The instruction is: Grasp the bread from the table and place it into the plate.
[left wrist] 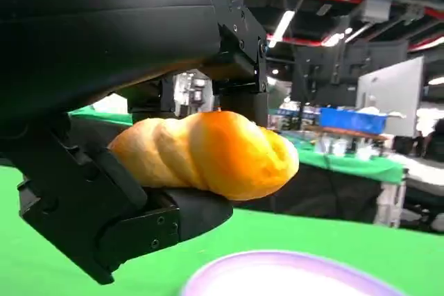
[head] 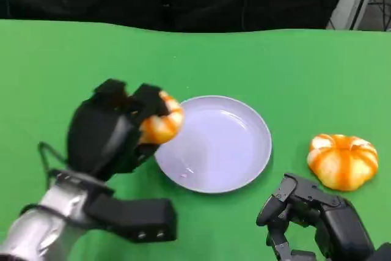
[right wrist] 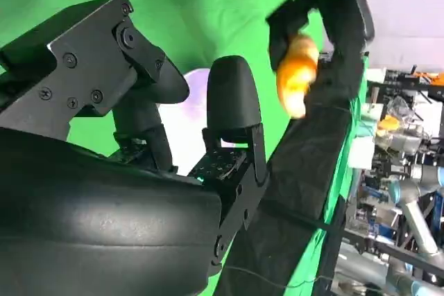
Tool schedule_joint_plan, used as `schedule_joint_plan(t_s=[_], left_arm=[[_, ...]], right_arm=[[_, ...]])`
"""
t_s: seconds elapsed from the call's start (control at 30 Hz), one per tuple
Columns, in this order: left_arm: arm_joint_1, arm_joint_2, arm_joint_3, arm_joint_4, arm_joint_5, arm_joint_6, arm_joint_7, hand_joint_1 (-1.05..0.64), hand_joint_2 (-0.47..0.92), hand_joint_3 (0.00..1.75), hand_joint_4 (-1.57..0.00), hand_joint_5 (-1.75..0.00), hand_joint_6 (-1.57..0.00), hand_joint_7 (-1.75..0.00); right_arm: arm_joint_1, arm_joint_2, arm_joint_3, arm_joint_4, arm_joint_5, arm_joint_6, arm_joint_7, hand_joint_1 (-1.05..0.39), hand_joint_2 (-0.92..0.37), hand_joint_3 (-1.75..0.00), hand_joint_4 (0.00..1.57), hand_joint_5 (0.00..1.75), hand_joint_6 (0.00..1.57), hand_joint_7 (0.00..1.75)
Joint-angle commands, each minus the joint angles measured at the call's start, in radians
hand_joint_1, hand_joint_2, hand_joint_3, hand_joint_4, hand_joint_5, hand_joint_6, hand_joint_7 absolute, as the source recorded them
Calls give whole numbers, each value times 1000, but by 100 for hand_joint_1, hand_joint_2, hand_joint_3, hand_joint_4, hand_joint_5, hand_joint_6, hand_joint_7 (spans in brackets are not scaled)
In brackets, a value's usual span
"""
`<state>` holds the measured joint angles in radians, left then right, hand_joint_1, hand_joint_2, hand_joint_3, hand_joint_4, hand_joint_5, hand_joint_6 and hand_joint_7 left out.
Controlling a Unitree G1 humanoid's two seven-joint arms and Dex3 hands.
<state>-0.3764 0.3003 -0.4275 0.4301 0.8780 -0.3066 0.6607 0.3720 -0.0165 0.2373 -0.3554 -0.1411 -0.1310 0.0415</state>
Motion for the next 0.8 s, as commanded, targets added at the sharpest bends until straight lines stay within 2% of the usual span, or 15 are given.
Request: schedule_joint_plan(t_s=[0.03, 0.27, 0.43, 0.47, 0.5, 0.53, 0.57, 0.6, 0.67, 0.7, 0.77, 0.8], left_arm=[[-61, -28, -24, 78, 10, -11, 13, -17, 36, 131, -90, -175, -67, -175], [-141, -115, -58, 180, -7, 1, -21, -19, 34, 127, -88, -175, -68, -175], [-165, -147, -63, 233, -27, -4, -35, -17, 37, 121, -89, -175, -70, -175], [-167, -150, -64, 235, -29, 10, -58, -18, 39, 119, -86, -174, -70, -170], [-166, -151, -65, 229, -32, 28, -91, -20, 43, 114, -79, -173, -70, -158], [-164, -148, -66, 220, -37, 38, -128, -22, 50, 104, -75, -164, -71, -141], [-162, -146, -67, 211, -40, 45, -155, -23, 63, 78, -67, -130, -72, -99], [-160, -144, -67, 202, -44, 49, -179, -23, 72, 62, -65, -117, -77, -78], [-155, -141, -69, 182, -47, 69, -226, -25, 83, 41, -55, -91, -73, -47], [-151, -140, -69, 169, -55, 87, -273, -27, 87, 33, -47, -79, -66, -34], [-144, -138, -67, 148, -77, 107, -346, -38, 91, 23, -27, -61, -48, -16], [-142, -133, -70, 136, -85, 118, -390, -40, 92, 21, -24, -58, -46, -13]], right_arm=[[5, -10, -10, 6, 10, -15, 1, 4, -45, -125, 70, 165, 72, 137], [18, -5, -5, -8, 18, -3, 1, 2, -45, -125, 70, 165, 72, 137], [19, -8, 0, -9, 3, -15, -3, 1, -46, -123, 70, 165, 72, 138], [18, -7, 2, -9, -1, -15, -4, 1, -46, -123, 70, 165, 72, 137], [16, -6, 4, -8, -3, -14, -5, 2, -46, -123, 70, 165, 72, 137], [16, -4, 5, -11, -3, -8, -6, 2, -46, -123, 70, 165, 72, 137], [16, -2, 6, -12, -3, -4, -7, 2, -46, -123, 71, 165, 72, 137], [16, -1, 6, -14, -2, 0, -7, 2, -46, -122, 71, 165, 72, 137], [15, 1, 5, -15, 1, 3, -6, 3, -47, -122, 71, 164, 72, 136], [15, 0, 4, -15, 3, 2, -4, 3, -47, -123, 71, 164, 72, 136], [15, -1, 2, -13, 6, -2, -3, 4, -47, -124, 71, 165, 71, 136], [16, -1, 2, -14, 7, 0, -2, 4, -46, -124, 71, 165, 71, 136]])
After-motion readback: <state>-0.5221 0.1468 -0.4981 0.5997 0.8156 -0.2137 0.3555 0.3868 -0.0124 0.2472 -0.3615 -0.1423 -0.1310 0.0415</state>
